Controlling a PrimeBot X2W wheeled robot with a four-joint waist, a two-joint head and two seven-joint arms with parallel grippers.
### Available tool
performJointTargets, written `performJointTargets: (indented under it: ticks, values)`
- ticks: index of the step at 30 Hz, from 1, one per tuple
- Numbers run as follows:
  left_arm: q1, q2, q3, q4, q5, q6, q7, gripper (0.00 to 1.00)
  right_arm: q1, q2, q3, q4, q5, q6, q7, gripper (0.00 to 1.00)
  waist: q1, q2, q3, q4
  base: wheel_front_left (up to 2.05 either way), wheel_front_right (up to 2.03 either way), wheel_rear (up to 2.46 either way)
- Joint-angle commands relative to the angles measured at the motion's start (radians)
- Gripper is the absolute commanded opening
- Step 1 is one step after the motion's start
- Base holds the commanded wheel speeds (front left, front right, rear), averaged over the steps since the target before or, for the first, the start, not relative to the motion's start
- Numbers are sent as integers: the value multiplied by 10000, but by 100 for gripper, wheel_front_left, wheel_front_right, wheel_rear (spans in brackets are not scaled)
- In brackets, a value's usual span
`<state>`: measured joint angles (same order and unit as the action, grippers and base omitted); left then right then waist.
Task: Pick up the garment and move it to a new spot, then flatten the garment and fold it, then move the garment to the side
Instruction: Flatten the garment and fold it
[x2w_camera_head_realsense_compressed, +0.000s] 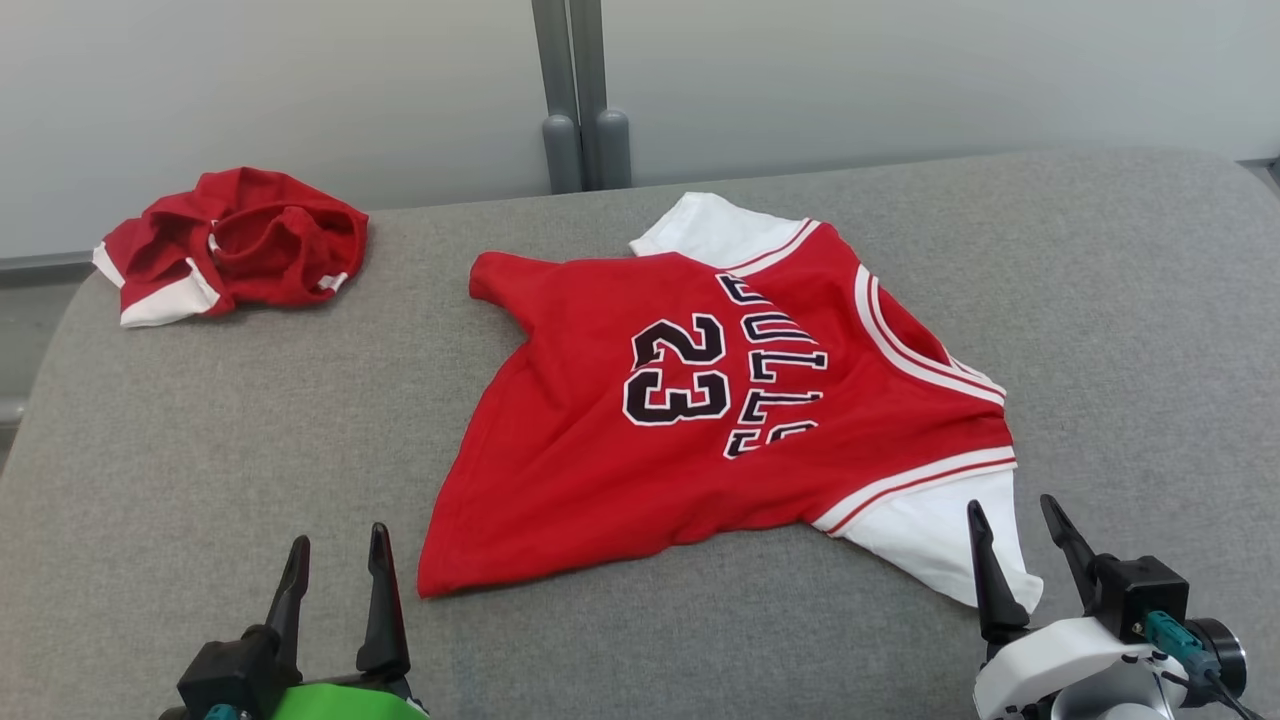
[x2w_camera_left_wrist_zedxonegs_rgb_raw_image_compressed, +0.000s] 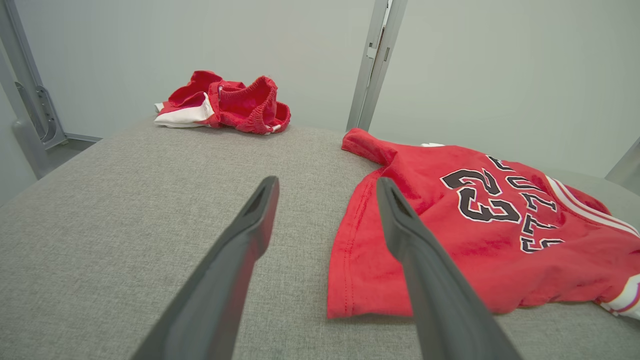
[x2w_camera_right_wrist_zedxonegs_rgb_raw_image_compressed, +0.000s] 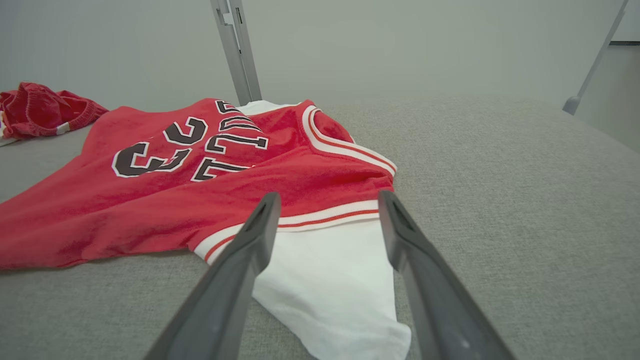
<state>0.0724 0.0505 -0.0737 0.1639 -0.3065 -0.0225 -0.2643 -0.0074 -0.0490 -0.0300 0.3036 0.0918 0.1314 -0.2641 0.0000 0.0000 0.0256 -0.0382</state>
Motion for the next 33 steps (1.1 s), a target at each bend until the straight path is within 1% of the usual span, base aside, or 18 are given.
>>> performJointTargets:
  ticks: [1, 11, 21, 33]
  values:
    - [181, 3, -62, 5, -68, 72, 0, 100, 72, -27, -48, -88, -43, -14, -5, 100, 0, 0, -273, 53, 0, 0, 0]
    - [266, 4, -304, 112, -178, 320, 0, 100, -127, -27, 208, -322, 62, -14, -5, 100, 0, 0, -539, 167, 0, 0, 0]
    - [177, 4, -484, 319, -178, 392, 0, 100, -333, -27, 523, -435, 179, -14, -5, 100, 0, 0, -537, 227, 0, 0, 0]
    - [213, 3, -562, 335, -63, 375, 0, 100, -378, -27, 584, -568, 260, -14, -5, 100, 0, 0, -504, 191, 0, 0, 0]
